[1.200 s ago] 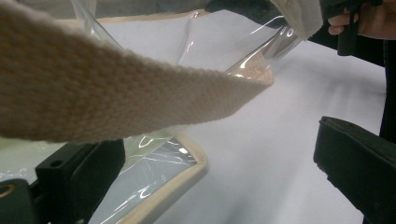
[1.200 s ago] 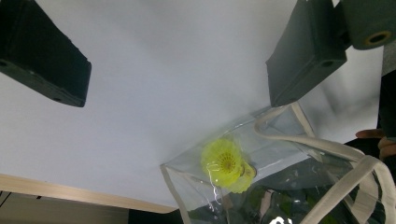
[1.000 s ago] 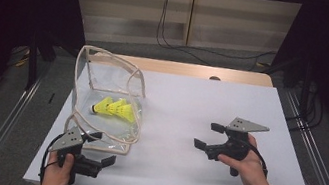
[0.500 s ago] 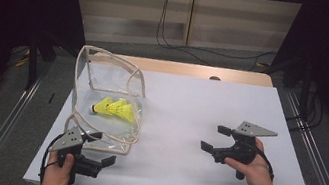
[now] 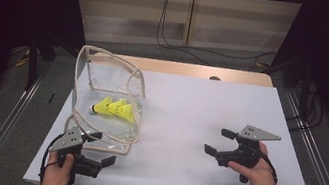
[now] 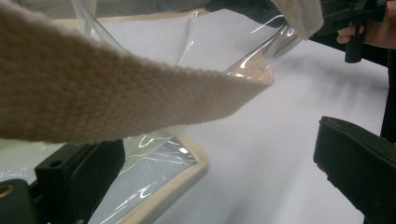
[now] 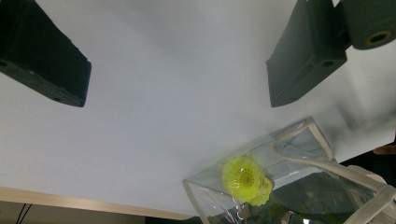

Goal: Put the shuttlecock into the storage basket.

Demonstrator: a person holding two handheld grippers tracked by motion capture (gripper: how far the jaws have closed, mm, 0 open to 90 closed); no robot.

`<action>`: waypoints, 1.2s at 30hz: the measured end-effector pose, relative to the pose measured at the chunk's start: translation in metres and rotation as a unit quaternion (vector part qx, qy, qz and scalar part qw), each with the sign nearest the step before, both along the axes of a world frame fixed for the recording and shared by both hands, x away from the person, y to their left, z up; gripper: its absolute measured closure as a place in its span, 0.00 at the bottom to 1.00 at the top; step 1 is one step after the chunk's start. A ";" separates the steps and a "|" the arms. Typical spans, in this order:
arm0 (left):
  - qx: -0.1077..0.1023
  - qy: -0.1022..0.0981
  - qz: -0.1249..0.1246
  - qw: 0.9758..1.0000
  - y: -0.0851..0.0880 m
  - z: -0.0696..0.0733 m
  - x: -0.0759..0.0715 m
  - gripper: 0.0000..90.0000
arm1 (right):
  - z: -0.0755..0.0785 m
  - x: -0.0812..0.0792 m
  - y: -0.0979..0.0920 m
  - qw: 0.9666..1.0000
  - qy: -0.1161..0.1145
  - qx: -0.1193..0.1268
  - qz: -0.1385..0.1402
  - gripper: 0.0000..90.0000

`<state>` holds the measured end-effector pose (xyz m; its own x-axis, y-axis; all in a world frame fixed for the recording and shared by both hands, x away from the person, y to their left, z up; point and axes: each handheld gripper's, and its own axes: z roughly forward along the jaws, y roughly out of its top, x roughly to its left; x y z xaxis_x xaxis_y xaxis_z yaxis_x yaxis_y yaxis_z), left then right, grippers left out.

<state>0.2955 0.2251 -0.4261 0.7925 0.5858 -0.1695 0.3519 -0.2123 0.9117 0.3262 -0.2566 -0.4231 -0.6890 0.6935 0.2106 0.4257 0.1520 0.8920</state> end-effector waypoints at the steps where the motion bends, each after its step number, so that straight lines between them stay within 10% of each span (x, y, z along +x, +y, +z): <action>1: 0.001 0.000 0.000 1.000 0.000 0.000 0.000 0.02 | 0.000 -0.001 -0.001 1.000 0.000 0.000 -0.002 0.07; 36: 0.001 0.000 0.001 1.000 0.000 0.000 0.000 0.02 | -0.007 -0.013 -0.024 1.000 -0.005 -0.001 -0.014 0.07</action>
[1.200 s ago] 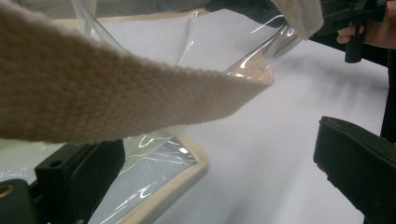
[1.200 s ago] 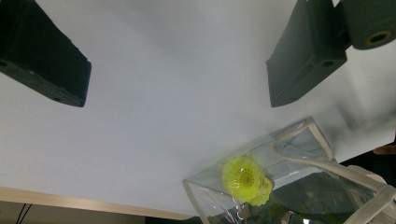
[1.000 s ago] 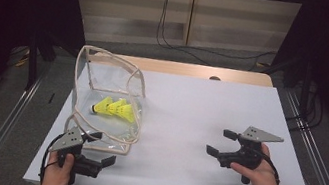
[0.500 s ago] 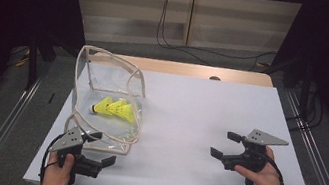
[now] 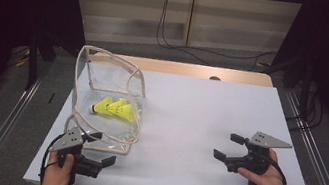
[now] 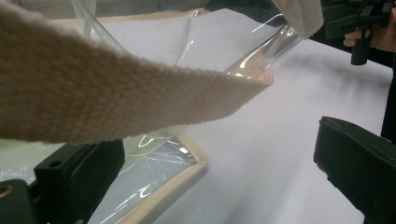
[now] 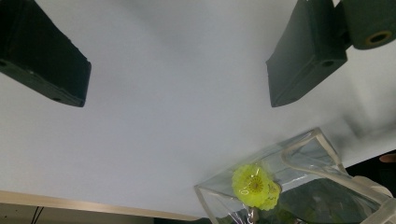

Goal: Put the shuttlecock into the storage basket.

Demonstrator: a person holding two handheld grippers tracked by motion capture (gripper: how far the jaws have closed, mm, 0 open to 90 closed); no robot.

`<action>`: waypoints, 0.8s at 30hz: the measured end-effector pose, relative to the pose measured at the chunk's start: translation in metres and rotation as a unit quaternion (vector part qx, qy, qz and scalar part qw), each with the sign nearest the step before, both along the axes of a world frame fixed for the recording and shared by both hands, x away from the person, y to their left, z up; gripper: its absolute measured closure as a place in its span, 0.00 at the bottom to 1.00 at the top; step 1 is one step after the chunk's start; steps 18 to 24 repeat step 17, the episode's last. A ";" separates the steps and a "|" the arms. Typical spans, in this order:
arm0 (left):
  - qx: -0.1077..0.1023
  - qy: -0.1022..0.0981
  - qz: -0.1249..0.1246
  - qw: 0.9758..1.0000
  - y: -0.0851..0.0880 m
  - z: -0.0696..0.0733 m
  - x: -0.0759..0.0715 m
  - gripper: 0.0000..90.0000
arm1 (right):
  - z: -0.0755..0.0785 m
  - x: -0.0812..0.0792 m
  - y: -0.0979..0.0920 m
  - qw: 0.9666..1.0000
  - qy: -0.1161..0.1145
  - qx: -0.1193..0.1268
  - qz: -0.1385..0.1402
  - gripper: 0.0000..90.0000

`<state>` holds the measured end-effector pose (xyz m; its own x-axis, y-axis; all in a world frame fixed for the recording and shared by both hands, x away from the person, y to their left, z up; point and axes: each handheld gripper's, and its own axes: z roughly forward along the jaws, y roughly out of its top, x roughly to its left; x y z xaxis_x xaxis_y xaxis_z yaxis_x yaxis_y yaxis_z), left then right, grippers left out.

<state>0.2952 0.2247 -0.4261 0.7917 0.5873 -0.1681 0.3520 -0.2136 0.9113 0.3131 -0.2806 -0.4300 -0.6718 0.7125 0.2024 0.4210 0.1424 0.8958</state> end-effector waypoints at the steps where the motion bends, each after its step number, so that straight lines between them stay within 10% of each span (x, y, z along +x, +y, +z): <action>1: -0.001 -0.001 0.000 1.000 0.000 0.000 0.000 0.02 | 0.000 0.000 -0.001 1.000 -0.002 -0.002 -0.001 0.07; 24: 0.000 -0.001 0.001 1.000 -0.001 0.000 0.000 0.02 | -0.006 -0.003 -0.006 1.000 0.000 -0.006 -0.004 0.06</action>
